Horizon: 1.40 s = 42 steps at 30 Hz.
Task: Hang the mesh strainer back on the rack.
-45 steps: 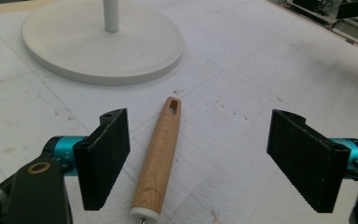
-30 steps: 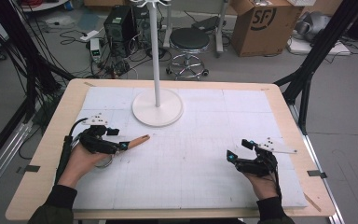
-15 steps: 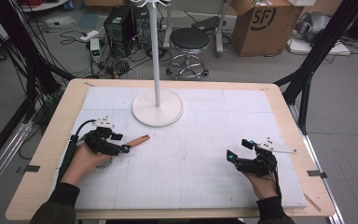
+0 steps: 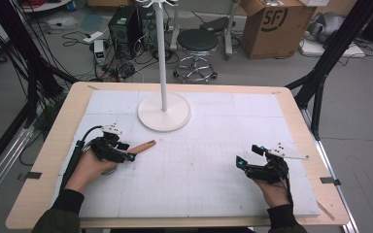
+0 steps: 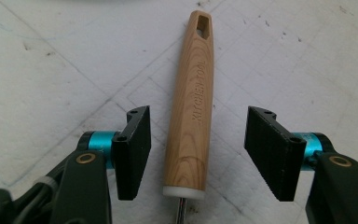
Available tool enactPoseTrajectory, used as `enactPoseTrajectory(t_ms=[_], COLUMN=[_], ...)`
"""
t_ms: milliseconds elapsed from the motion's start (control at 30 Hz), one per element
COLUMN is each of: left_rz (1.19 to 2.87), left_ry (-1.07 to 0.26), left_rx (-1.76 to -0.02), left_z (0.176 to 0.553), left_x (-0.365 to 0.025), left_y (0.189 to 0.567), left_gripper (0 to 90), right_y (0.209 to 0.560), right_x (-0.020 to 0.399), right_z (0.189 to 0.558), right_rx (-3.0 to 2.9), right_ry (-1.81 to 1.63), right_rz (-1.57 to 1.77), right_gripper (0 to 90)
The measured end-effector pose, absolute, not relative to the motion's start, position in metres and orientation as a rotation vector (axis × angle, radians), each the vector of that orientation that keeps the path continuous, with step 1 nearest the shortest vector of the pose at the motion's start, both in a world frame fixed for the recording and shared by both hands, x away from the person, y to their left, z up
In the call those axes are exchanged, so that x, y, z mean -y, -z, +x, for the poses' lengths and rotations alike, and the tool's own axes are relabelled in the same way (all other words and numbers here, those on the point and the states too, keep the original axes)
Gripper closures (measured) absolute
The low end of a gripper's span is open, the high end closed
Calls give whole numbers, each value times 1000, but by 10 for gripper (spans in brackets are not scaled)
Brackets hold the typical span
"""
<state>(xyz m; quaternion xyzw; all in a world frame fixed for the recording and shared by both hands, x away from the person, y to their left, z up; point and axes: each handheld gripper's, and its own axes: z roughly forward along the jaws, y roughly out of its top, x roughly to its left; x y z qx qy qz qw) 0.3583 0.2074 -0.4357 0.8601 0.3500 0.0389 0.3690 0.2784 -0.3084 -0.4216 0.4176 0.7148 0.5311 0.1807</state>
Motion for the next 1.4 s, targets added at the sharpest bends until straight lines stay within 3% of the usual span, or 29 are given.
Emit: enactPoseTrajectory(t_ms=[267, 500, 667, 833, 1400], left_rz=[2233, 2269, 2316, 2489, 2497], left_ry=[-76, -143, -189, -213, -206], left_rx=[-893, -876, -850, -819, -859], left_z=[360, 358, 356, 363, 363], left_x=[-208, -205, -201, -183, -179], left_y=[438, 438, 436, 427, 425], left_gripper=[509, 593, 611, 621, 690], right_y=[422, 422, 423, 422, 422], right_x=[308, 308, 308, 307, 308], right_z=[278, 279, 279, 278, 279], right_rx=[-2020, -2019, -2024, -2026, -2022], right_ry=[-1496, -1496, -1493, -1497, -1495], right_rz=[1181, 1180, 1176, 1182, 1175], right_gripper=[147, 147, 146, 147, 147])
